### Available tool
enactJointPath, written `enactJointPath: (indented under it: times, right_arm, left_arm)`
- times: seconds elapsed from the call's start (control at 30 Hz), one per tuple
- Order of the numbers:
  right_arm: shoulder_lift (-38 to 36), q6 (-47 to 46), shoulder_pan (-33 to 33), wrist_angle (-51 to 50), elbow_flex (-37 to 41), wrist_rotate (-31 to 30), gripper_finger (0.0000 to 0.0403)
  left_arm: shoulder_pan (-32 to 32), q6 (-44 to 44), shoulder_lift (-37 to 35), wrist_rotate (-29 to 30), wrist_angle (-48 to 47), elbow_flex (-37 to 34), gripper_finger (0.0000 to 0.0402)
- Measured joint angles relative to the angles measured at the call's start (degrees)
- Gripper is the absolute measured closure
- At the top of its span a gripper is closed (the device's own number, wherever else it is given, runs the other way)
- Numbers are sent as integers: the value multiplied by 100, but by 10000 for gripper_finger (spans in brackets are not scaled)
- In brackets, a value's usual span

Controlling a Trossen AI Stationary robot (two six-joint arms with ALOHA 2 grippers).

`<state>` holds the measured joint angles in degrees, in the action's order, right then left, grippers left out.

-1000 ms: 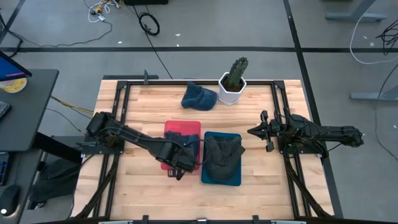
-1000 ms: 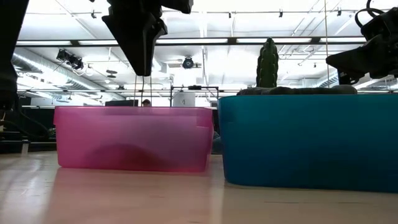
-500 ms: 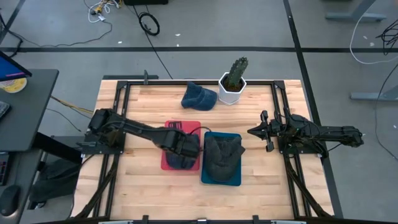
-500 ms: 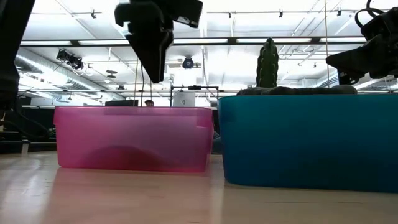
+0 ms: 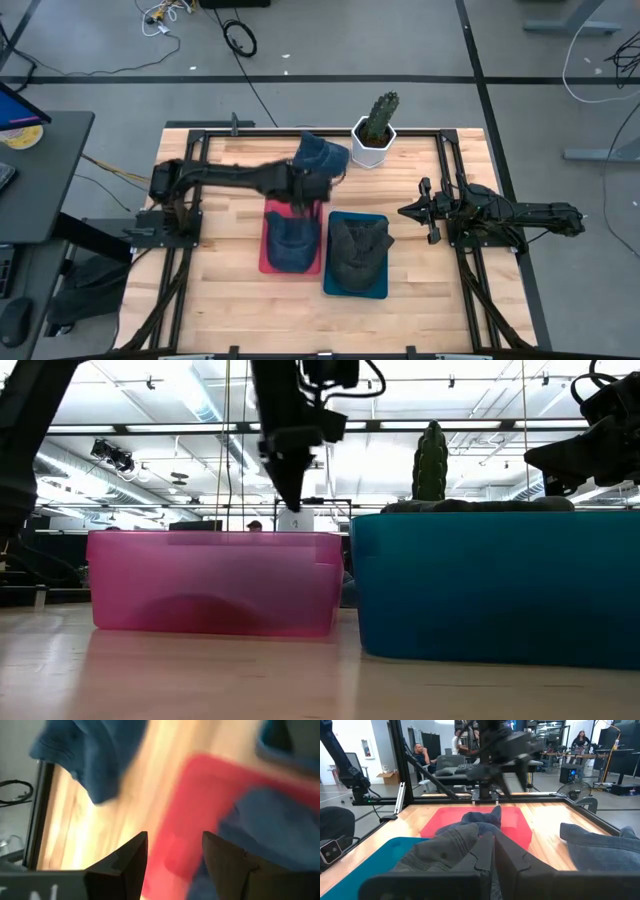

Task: Pick & Place hat
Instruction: Put the blue cap into the red bin

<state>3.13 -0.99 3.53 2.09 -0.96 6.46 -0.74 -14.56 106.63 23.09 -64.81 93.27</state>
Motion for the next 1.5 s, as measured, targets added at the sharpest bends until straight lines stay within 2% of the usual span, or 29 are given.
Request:
enactJointPath:
  times: [0.1,0.3,0.5,0.57,0.73,1.17,1.5]
  right_arm:
    - [0,0,0,0,0,2,382]
    - [1,-1,0,0,1,1,382]
    - [1,0,0,0,1,0,382]
    - [0,0,0,0,0,2,382]
    - [1,-2,0,-2,-1,-2,382]
    - [1,0,-2,-1,-1,1,382]
    - [0,0,0,0,-1,1,382]
  left_arm:
    - [-359,48,0,-121,524,0,209]
    - [-938,161,0,-915,1518,0,209]
    - [-1389,171,25,-1167,2281,1,209]
    - [-1532,217,148,-1375,2429,8,209]
    - [-1885,297,585,-1405,2900,2,209]
    - [-2544,320,967,-1889,3318,0,209]
    - [-2689,172,1371,-2000,3707,2,209]
